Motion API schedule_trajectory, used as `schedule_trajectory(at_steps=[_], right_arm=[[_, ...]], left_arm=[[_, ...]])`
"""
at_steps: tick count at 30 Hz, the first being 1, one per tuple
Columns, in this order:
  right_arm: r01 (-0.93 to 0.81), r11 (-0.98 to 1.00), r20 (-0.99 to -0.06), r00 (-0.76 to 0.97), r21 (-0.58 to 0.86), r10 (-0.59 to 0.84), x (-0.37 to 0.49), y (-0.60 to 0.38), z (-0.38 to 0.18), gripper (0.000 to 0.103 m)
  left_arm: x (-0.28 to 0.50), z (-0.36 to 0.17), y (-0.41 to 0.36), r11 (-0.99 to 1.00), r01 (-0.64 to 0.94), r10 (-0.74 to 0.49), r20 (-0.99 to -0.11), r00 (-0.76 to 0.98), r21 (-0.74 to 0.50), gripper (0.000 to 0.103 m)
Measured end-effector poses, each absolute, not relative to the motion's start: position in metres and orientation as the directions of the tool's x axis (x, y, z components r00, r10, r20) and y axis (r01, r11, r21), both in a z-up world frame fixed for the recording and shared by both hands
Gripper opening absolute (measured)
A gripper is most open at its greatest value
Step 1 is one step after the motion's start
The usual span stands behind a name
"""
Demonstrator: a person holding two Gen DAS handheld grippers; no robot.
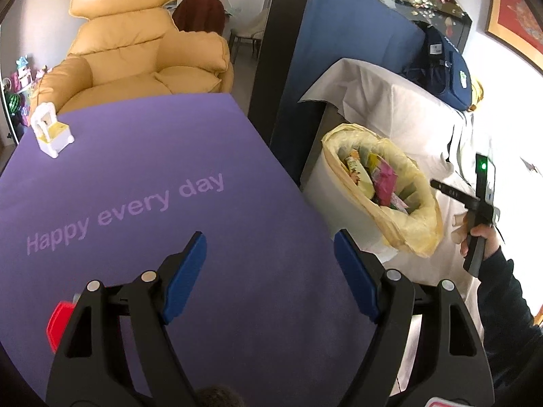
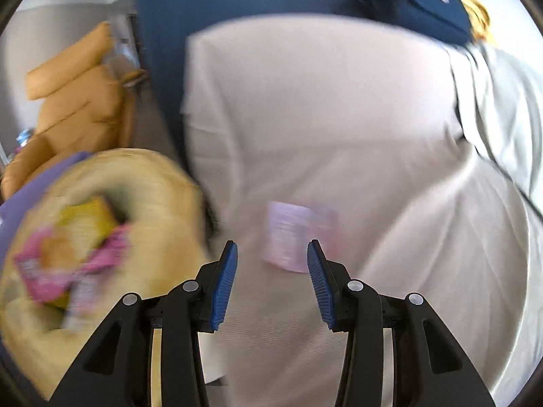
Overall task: Collect trash
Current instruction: 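Grasp the fallen pink wrapper on the white cloth with the right gripper, then lower the pink wrapper into the bin and open the right gripper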
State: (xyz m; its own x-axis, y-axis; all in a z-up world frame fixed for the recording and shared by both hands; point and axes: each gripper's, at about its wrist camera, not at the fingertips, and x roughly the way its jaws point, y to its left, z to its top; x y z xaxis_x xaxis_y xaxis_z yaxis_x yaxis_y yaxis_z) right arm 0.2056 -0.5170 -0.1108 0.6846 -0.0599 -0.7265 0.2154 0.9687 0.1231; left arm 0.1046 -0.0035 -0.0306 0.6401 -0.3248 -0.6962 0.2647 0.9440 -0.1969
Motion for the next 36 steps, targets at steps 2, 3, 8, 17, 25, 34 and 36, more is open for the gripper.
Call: schedule_trajectory(at_steps=[2, 3, 8, 17, 25, 34, 36], right_arm=[[0.254, 0.957, -0.739, 0.670, 0.143, -0.067, 0.213, -0.534, -0.123, 0.041], [0.272, 0.951, -0.744, 0.664, 0.148, -0.074, 0.217, -0.541, -0.129, 0.041], [0.312, 0.933, -0.779, 0.625, 0.182, -0.057, 0.239, -0.561, -0.154, 0.041], [0.273, 0.958, -0.741, 0.660, 0.088, -0.120, 0.230, -0.530, -0.132, 0.004], [0.198, 0.972, -0.556, 0.826, 0.128, -0.095, 0.177, -0.503, -0.013, 0.003], [-0.065, 0.956, -0.523, 0.826, 0.286, 0.213, 0.151, -0.419, 0.012, 0.003], [-0.087, 0.942, -0.532, 0.806, 0.324, 0.258, 0.155, -0.409, 0.002, 0.003]], left_arm=[[0.114, -0.032, -0.005, 0.944, 0.259, -0.327, -0.701, 0.633, -0.206, 0.073], [0.120, -0.033, -0.006, 0.944, 0.254, -0.326, -0.704, 0.631, -0.209, 0.073], [0.136, -0.031, -0.011, 0.946, 0.244, -0.321, -0.701, 0.636, -0.212, 0.073], [0.141, -0.037, -0.011, 0.947, 0.227, -0.321, -0.723, 0.612, -0.228, 0.073], [0.125, -0.031, -0.001, 0.947, 0.222, -0.322, -0.706, 0.630, -0.234, 0.073], [0.092, -0.035, 0.011, 0.962, 0.190, -0.273, -0.725, 0.633, -0.196, 0.073], [0.085, -0.036, 0.015, 0.964, 0.180, -0.266, -0.731, 0.628, -0.197, 0.073]])
